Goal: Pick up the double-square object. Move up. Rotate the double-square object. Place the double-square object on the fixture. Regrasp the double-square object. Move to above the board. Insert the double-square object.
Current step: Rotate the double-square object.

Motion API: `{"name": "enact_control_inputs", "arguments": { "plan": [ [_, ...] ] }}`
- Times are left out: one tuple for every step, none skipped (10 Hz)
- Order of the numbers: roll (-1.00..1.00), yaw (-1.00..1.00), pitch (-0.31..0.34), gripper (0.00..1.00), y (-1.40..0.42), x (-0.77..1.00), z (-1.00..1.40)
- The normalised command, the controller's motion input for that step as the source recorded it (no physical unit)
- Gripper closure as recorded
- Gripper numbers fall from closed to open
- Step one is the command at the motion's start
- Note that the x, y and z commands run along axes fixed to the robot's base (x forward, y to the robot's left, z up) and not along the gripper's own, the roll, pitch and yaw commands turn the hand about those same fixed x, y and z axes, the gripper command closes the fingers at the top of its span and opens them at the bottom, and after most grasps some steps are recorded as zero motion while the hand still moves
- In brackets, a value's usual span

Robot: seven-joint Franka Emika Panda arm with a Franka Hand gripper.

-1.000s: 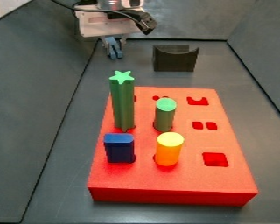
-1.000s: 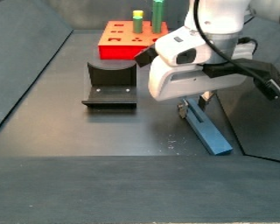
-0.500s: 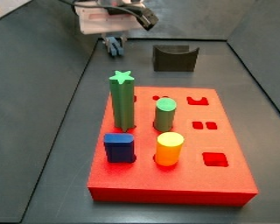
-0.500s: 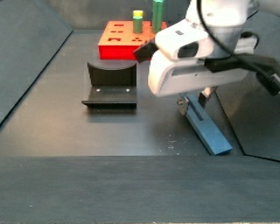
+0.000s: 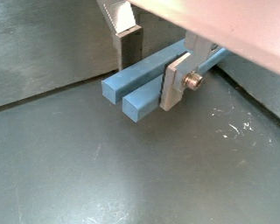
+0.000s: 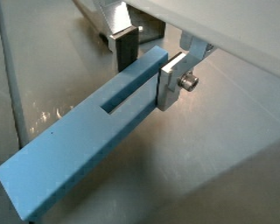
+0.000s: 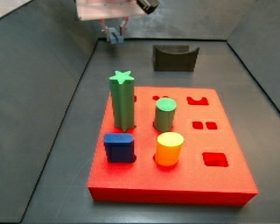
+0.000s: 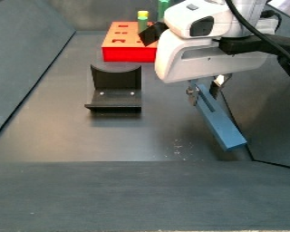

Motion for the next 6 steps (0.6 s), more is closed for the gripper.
{"name": "enact_control_inputs", "arguments": {
  "plan": [
    [0.01, 0.03, 0.011, 1.00, -0.34, 0.48, 0.72],
    [0.02, 0.04, 0.069, 1.00, -0.20, 0.31, 0.61],
    [0.04, 0.03, 0.092, 1.00, -0.11, 0.18, 0.50],
    [0.08, 0.03, 0.095, 1.00, -0.07, 0.08, 0.36],
    [0.11, 0.03, 0.100, 1.00, -0.04, 0.04, 0.26],
    [0.00, -1.00, 0.000, 1.00, 0.00, 0.00, 0.00]
  ]
}}
